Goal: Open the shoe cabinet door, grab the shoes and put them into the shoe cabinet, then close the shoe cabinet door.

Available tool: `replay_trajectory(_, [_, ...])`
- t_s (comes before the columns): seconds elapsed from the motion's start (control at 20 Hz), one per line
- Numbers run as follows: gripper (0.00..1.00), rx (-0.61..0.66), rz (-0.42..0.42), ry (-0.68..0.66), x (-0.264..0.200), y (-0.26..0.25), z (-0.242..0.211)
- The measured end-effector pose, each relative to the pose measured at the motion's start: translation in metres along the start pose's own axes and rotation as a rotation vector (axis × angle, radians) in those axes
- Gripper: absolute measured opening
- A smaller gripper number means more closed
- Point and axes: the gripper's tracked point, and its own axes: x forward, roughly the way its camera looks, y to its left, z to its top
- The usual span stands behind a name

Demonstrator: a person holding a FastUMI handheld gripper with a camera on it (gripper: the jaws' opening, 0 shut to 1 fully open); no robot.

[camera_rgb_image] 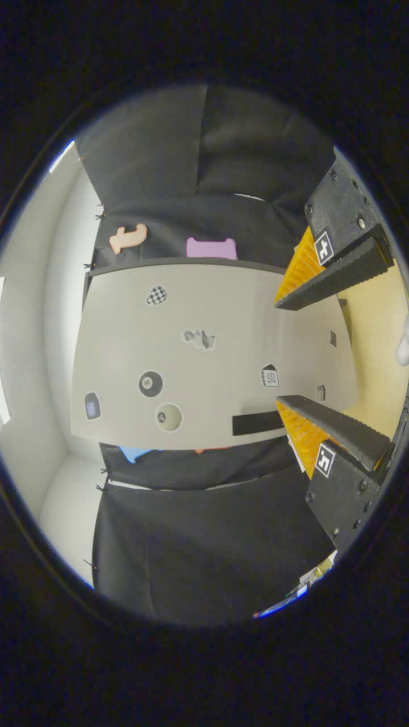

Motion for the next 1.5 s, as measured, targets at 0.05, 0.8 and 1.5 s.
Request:
replay_trajectory(0.05, [0.99, 0.002, -0.013, -0.005, -0.003, -0.007, 0.003])
replay_trajectory(0.8, [0.98, 0.005, -0.239, -0.069, -0.054, -0.127, 0.041])
replay_trajectory(1.5, [0.99, -0.010, -0.208, -0.075, -0.051, -0.115, 0.050])
